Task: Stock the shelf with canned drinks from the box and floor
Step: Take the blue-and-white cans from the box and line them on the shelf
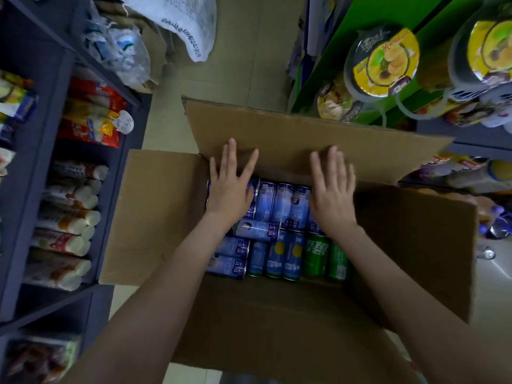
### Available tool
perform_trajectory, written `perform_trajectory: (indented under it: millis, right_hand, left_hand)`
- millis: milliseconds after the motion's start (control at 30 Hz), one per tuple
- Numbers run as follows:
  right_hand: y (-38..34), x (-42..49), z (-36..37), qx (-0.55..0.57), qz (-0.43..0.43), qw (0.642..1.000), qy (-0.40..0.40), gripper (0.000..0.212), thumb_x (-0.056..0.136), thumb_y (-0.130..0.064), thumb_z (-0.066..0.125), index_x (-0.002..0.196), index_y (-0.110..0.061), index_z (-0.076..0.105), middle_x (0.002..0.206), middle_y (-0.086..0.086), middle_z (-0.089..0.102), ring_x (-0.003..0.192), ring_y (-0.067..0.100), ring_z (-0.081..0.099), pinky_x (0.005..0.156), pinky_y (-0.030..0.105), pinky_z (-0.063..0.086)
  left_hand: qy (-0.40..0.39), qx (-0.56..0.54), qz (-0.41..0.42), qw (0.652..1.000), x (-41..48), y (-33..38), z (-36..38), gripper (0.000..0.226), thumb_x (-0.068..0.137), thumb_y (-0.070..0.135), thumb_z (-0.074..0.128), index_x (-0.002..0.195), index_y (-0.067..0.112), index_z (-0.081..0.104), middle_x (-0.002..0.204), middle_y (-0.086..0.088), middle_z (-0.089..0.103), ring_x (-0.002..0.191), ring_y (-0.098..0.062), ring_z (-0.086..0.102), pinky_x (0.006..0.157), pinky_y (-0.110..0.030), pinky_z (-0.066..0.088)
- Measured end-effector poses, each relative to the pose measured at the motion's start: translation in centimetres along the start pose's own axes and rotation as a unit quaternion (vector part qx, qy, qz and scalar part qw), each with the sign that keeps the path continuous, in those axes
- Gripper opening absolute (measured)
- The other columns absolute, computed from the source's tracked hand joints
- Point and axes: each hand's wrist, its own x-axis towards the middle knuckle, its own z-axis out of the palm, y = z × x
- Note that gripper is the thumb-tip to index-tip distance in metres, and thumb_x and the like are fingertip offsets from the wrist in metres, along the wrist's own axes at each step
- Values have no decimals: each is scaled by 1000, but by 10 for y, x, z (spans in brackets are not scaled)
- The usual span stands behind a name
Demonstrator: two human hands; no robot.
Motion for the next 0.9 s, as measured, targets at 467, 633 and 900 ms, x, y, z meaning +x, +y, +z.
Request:
perform_trajectory:
  millis: [467, 633, 900]
  right_hand:
    - [-79, -64, 122, 1, -72, 953, -295, 74, 87, -6, 56, 148, -1, 13, 147, 20, 31, 137, 34, 28, 112, 43, 24]
    - [-70, -76, 118, -28, -125, 968, -217, 74, 62, 0, 78, 128, 8, 48, 117, 24, 59, 106, 38, 57, 88, 43, 51]
    - [-31, -87, -7, -40, -220, 972, -77, 67, 62, -2, 76, 125, 1, 56, 119, 16, 62, 111, 33, 55, 95, 40, 48]
  left_hand:
    - [-131, 45, 15, 990, -74, -6, 74, 89, 94, 28, 49, 144, 27, -24, 151, -9, -31, 139, -26, -28, 109, -48, -17]
    - [-193, 74, 34, 978, -77, 1, 87, 87, 90, 21, 55, 150, 18, -8, 159, -9, -7, 146, -23, -11, 110, -47, -17]
    - [-160, -90, 62, 981, -79, 51, 12, 57, 86, 29, 62, 134, 10, 37, 125, -11, 52, 110, -27, 52, 79, -35, 44]
